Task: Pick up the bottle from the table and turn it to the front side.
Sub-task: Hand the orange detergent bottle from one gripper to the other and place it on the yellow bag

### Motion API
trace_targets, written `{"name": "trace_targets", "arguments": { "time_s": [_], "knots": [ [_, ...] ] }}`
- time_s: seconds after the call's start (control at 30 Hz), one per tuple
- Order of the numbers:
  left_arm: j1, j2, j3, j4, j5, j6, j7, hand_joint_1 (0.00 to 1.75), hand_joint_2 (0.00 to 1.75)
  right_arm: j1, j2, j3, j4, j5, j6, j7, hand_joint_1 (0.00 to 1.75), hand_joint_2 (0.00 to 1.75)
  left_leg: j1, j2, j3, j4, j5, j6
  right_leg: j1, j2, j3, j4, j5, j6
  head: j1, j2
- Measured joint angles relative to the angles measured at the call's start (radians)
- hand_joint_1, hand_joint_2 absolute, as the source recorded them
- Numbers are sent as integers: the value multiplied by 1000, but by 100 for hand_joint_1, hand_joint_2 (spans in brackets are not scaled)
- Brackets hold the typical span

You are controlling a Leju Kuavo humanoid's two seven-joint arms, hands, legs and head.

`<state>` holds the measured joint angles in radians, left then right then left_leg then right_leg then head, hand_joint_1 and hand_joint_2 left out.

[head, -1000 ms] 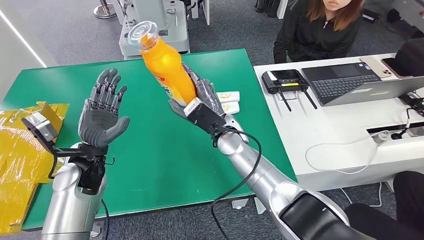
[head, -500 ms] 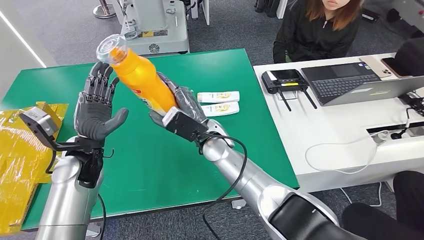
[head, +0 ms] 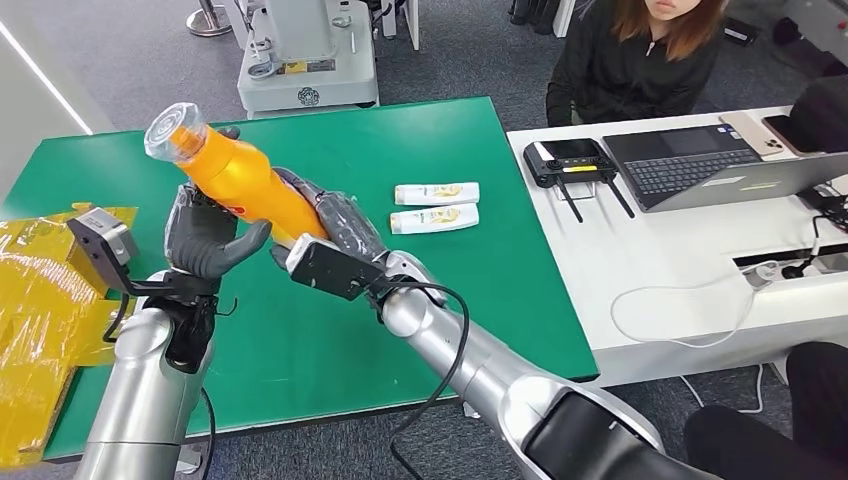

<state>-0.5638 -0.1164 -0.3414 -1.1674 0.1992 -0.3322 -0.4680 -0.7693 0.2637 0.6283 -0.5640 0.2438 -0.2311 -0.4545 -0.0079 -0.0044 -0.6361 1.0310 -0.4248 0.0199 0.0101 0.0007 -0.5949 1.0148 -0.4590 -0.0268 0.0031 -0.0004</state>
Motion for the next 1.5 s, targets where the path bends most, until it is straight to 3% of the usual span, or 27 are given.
{"name": "trace_targets", "arguments": {
  "time_s": [0.7,0.83,1.27,1.33,1.4,1.47,1.5],
  "knots": [
    [-36,21,2,108,82,-116,70,0,175,69,-48,38,90,90,21,47,175,175,0,0,-1,0,0,0,0,0,-1,0,0,0,0,0],
    [-47,27,2,122,110,-148,91,175,175,83,-59,45,101,91,14,56,175,175,0,0,-1,0,0,0,0,0,-1,0,0,0,0,0],
    [-51,35,0,137,210,-222,108,175,175,103,-101,46,104,56,-35,35,175,175,0,0,-1,0,0,0,0,0,-2,0,0,0,0,0],
    [-49,35,-1,137,215,-226,112,123,175,106,-110,46,100,51,-37,26,175,175,0,0,-1,0,0,0,0,0,-2,0,0,0,0,0],
    [-48,34,-2,138,216,-226,112,36,175,109,-118,46,95,49,-44,20,175,175,0,0,-1,0,0,0,0,0,-2,0,0,0,0,0],
    [-47,34,-3,140,216,-226,112,0,175,109,-125,45,89,49,-52,15,175,175,0,0,-1,0,0,0,0,0,-2,0,0,0,0,0],
    [-46,34,-4,140,216,-226,112,0,175,109,-128,44,86,48,-55,12,175,175,0,0,-2,0,0,0,0,0,-2,0,0,0,0,0]
  ]
}}
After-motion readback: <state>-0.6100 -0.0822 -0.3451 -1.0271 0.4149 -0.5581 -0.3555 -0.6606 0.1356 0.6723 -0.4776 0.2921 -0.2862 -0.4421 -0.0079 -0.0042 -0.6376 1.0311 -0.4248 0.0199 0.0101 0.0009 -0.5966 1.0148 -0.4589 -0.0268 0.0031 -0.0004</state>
